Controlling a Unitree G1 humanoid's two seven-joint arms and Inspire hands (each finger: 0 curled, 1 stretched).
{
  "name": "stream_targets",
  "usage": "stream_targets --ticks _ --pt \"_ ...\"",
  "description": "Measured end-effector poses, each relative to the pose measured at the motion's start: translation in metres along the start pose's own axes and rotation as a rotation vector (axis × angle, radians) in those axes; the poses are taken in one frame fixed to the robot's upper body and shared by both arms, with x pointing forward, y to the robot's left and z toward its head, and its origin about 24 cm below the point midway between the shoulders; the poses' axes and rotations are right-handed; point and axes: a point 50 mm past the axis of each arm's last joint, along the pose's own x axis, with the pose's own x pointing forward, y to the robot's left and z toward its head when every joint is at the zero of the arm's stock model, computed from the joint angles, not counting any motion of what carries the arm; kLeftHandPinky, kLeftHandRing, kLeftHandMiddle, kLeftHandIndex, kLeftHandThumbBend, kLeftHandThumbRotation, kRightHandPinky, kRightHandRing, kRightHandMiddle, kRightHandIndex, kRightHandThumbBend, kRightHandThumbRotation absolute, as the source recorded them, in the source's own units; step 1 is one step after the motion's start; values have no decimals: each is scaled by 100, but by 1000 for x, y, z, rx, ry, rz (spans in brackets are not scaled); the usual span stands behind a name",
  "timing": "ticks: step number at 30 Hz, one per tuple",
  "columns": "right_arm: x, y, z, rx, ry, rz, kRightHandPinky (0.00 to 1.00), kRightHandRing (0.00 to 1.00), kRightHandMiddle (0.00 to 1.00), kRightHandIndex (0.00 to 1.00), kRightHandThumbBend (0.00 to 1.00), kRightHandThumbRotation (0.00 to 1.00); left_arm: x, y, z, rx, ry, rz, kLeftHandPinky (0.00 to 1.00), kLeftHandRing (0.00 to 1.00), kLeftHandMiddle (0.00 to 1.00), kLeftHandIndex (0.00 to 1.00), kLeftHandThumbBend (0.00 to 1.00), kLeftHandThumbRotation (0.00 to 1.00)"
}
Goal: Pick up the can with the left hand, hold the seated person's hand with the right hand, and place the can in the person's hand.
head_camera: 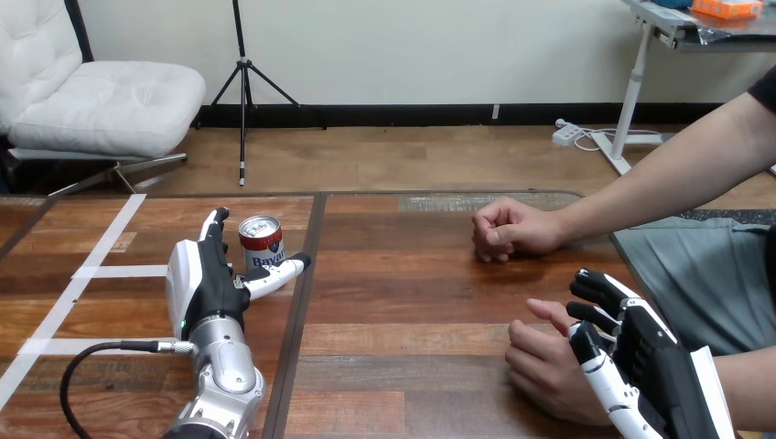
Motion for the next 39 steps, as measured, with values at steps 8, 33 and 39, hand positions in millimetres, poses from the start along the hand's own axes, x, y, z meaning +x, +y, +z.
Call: stream_targets --ticks 8,33,39 --pt "0 0 0 0 1 0 70 80 84 83 56 65 -1 -2 2 -15 -12 12 74 84 89 87 76 8" --pt "1 2 5 -26 -21 10 72 81 84 83 52 63 -2 -3 4 -28 -25 28 71 80 84 83 73 0" --pt "1 2 5 -27 -22 11 72 81 84 83 52 63 -2 -3 5 -36 -30 30 70 79 83 82 72 0"
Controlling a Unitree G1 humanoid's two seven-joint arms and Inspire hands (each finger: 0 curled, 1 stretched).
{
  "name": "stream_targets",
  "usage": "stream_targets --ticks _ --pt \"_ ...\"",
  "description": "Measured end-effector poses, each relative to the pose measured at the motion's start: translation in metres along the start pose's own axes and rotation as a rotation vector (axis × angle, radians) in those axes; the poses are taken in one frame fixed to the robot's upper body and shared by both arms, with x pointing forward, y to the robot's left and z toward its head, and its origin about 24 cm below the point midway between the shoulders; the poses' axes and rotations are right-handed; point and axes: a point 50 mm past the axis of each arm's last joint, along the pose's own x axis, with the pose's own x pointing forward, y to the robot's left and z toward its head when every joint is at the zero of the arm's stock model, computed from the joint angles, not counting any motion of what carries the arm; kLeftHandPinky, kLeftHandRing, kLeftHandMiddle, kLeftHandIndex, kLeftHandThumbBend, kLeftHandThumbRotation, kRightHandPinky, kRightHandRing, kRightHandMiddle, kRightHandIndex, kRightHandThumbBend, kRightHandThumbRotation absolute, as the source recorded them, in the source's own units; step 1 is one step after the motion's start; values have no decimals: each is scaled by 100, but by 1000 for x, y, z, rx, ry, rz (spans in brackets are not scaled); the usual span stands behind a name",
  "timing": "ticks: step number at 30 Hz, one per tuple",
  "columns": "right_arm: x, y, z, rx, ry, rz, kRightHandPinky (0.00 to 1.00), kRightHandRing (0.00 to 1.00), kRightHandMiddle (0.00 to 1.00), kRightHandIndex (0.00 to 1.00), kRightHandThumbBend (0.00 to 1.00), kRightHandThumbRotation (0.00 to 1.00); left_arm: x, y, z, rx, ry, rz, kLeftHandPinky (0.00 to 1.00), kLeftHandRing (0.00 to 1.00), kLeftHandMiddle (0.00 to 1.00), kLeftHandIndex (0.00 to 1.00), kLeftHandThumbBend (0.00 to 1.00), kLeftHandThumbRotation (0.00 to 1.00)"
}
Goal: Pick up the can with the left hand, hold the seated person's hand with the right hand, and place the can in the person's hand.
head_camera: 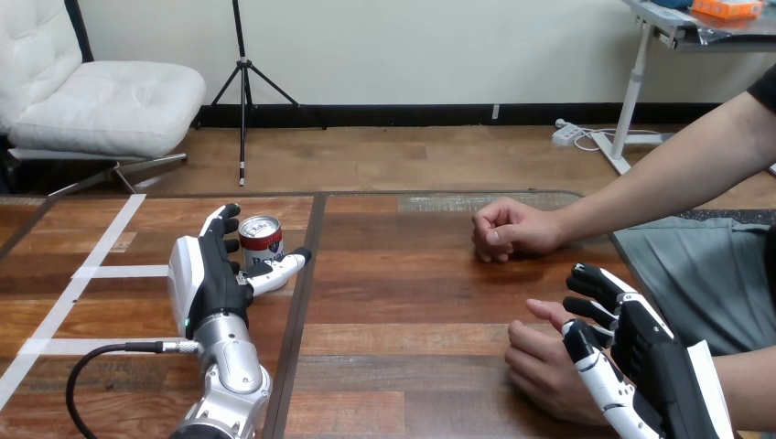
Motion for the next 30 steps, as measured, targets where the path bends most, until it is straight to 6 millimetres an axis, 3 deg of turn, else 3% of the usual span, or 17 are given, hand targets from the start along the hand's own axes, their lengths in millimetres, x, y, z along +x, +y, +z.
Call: stream_targets --ticks 30 --pt "-1 1 0 6 3 3 72 81 84 83 53 63 0 1 1 -19 -11 3 68 75 77 75 67 0"
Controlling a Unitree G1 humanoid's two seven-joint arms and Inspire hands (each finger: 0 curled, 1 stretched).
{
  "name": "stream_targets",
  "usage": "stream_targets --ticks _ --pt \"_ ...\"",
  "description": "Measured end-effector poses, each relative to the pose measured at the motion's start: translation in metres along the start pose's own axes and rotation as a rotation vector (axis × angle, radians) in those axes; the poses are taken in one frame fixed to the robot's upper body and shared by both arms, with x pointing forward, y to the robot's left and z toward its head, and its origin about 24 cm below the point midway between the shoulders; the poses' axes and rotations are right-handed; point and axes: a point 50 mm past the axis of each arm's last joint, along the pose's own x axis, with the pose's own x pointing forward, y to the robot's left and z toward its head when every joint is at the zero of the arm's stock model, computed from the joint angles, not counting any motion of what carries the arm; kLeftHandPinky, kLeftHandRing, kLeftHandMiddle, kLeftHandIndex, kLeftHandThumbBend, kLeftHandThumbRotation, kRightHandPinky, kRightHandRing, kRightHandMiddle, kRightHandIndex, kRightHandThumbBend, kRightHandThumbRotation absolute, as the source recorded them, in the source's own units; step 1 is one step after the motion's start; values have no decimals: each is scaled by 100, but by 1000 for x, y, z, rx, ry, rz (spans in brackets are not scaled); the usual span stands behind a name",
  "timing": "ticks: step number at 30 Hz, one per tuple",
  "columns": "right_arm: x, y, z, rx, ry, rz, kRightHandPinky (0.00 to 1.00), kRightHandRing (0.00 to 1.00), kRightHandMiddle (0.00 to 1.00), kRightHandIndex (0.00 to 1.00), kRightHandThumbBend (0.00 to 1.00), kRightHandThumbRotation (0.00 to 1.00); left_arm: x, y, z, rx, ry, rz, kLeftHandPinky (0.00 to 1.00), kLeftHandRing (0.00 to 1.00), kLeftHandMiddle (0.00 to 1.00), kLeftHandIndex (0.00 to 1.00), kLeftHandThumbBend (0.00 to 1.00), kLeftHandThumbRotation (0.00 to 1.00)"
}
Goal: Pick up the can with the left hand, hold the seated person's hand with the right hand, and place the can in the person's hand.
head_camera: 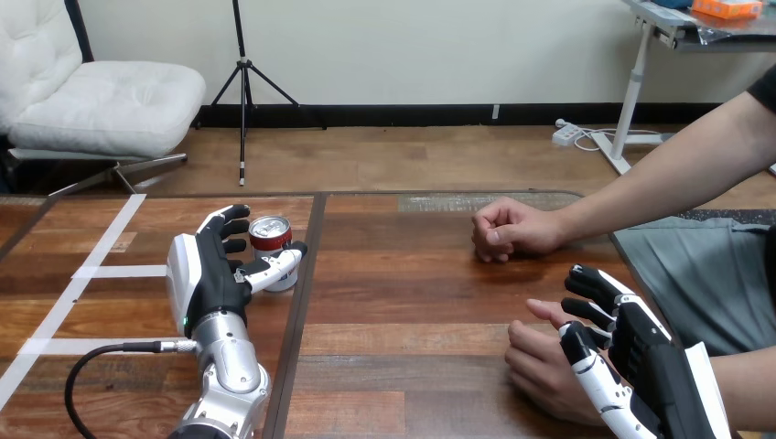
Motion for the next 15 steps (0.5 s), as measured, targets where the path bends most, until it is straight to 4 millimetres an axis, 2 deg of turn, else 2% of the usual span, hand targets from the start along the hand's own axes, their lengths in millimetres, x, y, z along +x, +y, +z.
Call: stream_targets --ticks 15 --pt "-5 -1 -1 -2 16 -9 73 81 84 83 54 64 0 0 0 4 -1 2 67 74 75 73 65 0"
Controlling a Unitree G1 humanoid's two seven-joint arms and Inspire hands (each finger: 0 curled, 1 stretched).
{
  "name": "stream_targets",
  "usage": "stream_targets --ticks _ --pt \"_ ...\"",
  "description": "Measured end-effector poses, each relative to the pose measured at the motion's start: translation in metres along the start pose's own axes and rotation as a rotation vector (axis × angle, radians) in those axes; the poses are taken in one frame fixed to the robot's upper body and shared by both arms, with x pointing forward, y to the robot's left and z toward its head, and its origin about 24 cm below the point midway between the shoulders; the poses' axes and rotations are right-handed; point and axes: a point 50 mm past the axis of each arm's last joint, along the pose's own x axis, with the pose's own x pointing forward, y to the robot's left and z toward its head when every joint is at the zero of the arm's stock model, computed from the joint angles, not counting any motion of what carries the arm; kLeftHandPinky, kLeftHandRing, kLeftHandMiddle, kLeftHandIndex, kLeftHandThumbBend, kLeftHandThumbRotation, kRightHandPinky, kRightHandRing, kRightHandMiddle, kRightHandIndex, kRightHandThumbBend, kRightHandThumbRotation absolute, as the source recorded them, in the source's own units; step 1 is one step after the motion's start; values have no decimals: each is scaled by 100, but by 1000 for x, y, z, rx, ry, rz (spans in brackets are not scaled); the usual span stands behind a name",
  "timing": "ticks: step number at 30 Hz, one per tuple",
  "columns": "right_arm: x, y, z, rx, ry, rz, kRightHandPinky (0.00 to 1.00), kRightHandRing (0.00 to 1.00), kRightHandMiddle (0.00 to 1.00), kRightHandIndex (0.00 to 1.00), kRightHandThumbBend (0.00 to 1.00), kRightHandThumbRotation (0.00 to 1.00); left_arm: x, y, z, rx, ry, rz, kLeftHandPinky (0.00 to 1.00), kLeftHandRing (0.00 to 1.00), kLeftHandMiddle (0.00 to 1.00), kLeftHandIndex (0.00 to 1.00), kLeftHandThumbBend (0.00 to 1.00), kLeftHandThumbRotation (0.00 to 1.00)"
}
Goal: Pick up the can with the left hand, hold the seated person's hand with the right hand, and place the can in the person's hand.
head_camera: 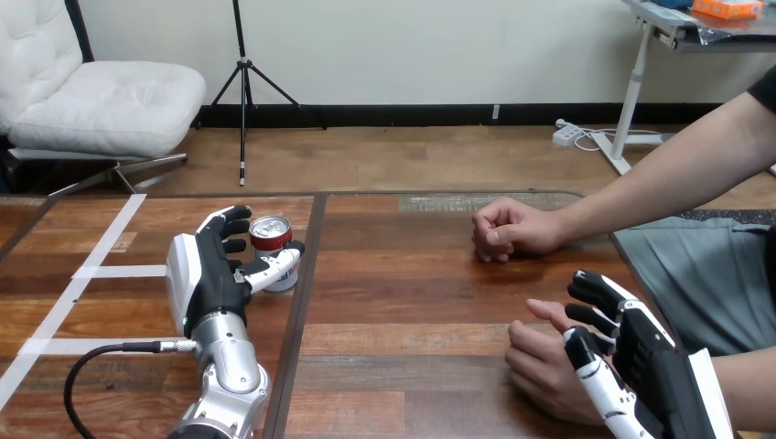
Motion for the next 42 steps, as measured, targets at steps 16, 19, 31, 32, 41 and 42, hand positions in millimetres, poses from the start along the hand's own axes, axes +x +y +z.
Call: stream_targets --ticks 16,19,31,32,41,42 --pt "-1 0 0 3 2 -5 72 80 84 83 54 64 0 0 0 0 -5 -3 69 76 78 76 66 0" --pt "-1 0 0 3 1 -5 72 81 84 83 54 64 0 0 0 4 -3 -6 71 79 82 80 68 0" --pt "-1 0 0 3 3 -5 72 81 84 83 54 64 0 -2 -3 36 27 -27 75 84 89 88 74 0" --pt "-1 0 0 3 3 -5 72 81 84 83 54 64 0 -2 -3 36 29 -28 75 84 88 88 74 0" --pt "-2 0 0 3 5 -5 72 81 84 84 53 64 0 -3 -3 42 32 -25 71 79 83 83 75 0" --pt "-2 0 0 3 5 -5 73 81 84 84 53 64 0 -3 -3 41 31 -23 70 78 82 82 75 0"
